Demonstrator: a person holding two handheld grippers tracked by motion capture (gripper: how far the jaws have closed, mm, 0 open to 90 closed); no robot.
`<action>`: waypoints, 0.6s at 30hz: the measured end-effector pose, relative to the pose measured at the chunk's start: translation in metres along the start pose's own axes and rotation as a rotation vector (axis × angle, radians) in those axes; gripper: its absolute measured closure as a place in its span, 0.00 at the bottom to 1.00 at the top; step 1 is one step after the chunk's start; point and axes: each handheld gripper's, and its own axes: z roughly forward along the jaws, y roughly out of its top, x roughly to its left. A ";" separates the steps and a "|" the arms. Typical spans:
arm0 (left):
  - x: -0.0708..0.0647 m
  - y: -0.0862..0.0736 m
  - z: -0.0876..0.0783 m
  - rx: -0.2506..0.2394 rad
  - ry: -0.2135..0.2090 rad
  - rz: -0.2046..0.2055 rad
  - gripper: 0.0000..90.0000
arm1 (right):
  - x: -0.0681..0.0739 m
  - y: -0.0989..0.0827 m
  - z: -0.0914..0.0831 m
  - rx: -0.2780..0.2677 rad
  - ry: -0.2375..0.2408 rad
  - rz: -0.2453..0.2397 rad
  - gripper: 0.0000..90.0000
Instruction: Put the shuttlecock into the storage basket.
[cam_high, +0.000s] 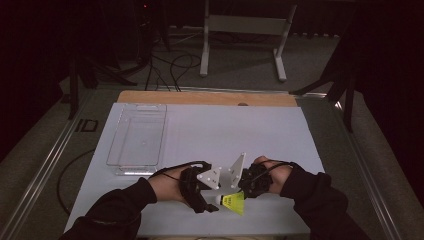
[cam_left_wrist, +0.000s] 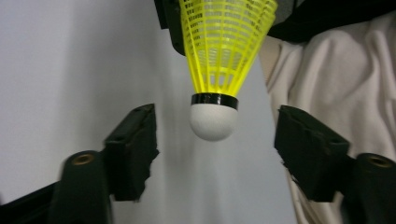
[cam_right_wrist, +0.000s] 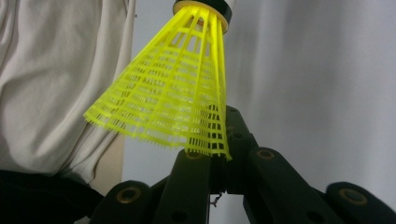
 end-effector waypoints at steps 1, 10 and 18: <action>0.000 0.000 0.002 0.000 0.010 0.001 0.41 | 0.000 0.000 0.000 0.000 -0.001 -0.003 1.00; 0.002 0.001 0.012 0.025 -0.001 0.011 0.59 | -0.001 -0.001 0.000 -0.001 -0.004 -0.007 1.00; 0.004 0.003 0.012 0.032 -0.023 0.026 0.71 | 0.000 0.000 -0.001 -0.003 -0.013 -0.004 1.00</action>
